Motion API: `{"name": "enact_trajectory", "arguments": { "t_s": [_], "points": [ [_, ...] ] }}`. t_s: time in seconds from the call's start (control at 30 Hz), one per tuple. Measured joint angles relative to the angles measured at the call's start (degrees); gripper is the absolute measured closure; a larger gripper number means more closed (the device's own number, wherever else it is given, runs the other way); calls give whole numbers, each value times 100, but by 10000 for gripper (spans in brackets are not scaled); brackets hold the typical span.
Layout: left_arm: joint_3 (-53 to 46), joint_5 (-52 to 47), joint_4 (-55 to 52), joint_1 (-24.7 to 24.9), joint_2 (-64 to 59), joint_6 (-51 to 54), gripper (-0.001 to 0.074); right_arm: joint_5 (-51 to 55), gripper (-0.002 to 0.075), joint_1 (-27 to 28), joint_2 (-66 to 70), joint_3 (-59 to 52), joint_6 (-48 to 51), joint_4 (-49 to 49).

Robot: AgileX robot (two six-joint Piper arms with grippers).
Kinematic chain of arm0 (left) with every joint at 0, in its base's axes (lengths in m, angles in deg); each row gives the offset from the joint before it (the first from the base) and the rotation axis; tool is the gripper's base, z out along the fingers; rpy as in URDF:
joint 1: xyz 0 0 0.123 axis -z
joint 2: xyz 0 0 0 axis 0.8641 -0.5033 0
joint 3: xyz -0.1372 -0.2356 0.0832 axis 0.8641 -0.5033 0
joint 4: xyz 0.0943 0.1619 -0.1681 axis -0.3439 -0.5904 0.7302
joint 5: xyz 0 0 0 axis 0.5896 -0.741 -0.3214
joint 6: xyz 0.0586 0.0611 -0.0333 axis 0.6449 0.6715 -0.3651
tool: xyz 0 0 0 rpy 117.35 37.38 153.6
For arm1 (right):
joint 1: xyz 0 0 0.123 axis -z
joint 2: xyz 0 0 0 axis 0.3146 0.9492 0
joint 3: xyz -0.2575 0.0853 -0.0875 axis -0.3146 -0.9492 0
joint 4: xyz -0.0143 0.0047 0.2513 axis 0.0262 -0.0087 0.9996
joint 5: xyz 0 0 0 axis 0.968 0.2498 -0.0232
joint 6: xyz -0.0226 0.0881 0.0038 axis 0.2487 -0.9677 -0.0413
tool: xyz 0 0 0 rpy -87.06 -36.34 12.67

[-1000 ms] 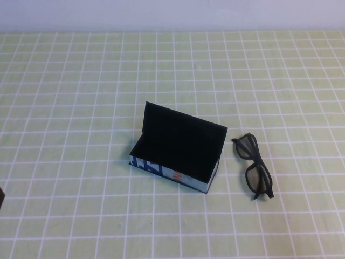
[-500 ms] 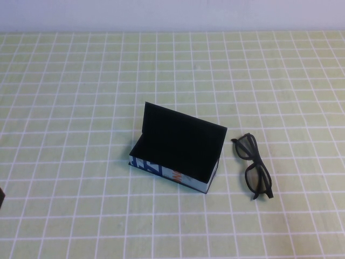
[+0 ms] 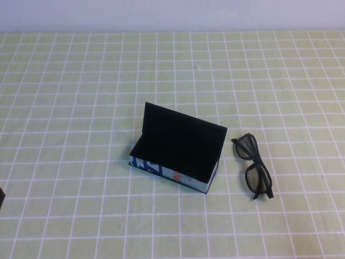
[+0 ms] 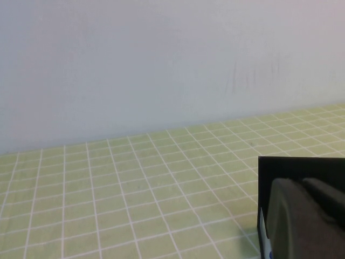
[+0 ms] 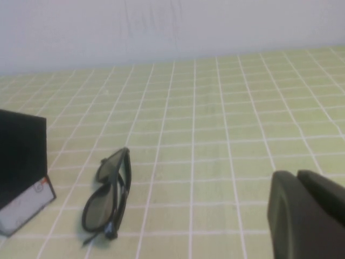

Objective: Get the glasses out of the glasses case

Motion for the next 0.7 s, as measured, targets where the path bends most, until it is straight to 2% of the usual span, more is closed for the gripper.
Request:
{"name": "enact_trajectory", "arguments": {
  "t_s": [0.2,0.7],
  "points": [
    [0,0,0,0,0,-10,739,877,743,0,0,-3,-266,-11],
    [0,0,0,0,0,-10,739,947,743,0,0,-3,-319,31]
  ]
}}
